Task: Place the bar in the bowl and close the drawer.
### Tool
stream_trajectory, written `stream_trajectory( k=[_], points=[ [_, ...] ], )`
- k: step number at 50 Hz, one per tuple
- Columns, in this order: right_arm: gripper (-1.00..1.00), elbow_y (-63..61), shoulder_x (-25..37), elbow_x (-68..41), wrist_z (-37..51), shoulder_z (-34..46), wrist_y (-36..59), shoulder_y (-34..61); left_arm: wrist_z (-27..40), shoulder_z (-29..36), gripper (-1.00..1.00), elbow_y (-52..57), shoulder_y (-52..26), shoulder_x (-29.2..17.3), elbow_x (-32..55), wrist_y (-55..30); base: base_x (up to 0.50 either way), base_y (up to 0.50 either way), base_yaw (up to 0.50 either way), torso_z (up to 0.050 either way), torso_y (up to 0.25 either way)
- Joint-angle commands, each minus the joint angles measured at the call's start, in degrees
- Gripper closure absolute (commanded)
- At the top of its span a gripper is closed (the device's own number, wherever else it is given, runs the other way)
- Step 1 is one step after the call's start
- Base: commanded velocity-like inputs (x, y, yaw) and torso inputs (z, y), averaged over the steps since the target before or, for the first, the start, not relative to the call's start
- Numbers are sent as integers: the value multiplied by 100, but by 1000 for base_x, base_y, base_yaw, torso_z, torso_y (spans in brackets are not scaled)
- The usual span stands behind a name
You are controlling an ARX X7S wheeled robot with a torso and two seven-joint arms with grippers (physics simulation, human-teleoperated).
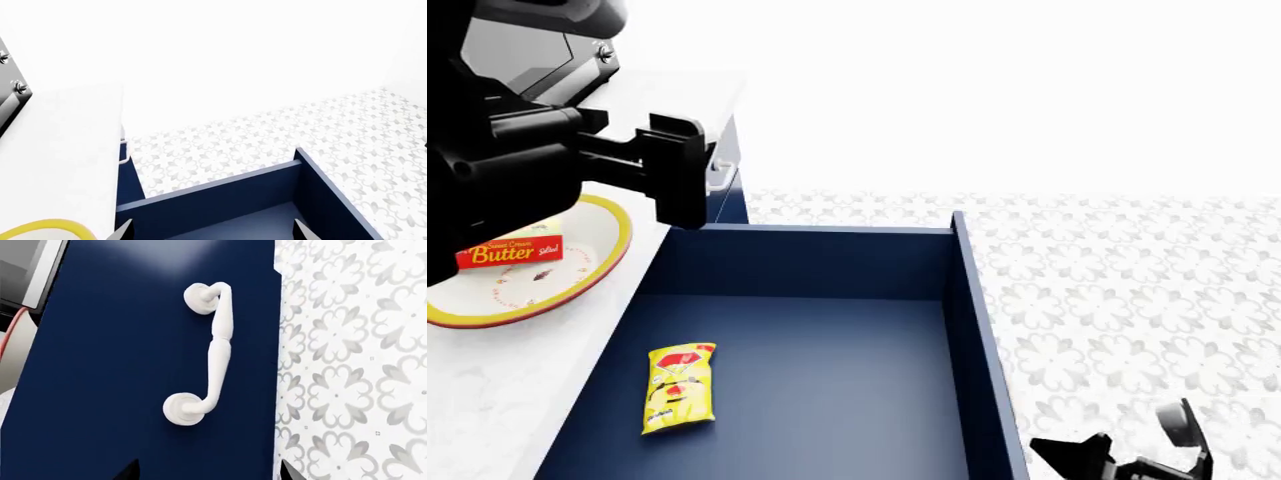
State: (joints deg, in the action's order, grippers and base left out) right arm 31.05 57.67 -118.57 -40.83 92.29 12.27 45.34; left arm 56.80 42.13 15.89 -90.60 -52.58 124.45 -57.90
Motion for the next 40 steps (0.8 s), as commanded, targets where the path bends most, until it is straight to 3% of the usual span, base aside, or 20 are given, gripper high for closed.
stream_trajectory(
  k=[1,11,40],
  points=[
    [-100,497,-490,241,-367,185,500,207,-26,16,-100,-3,18,2,-27,9,0,0,0,0,0],
    [-100,572,-791,502,-1338,268,894,411,-80,25,-100,-22,45,3,-78,13,0,0,0,0,0],
    [-100,1071,-1679,858,-1848,431,1237,677,-92,53,-100,3,44,-15,-79,34,0,0,0,0,0]
  ],
)
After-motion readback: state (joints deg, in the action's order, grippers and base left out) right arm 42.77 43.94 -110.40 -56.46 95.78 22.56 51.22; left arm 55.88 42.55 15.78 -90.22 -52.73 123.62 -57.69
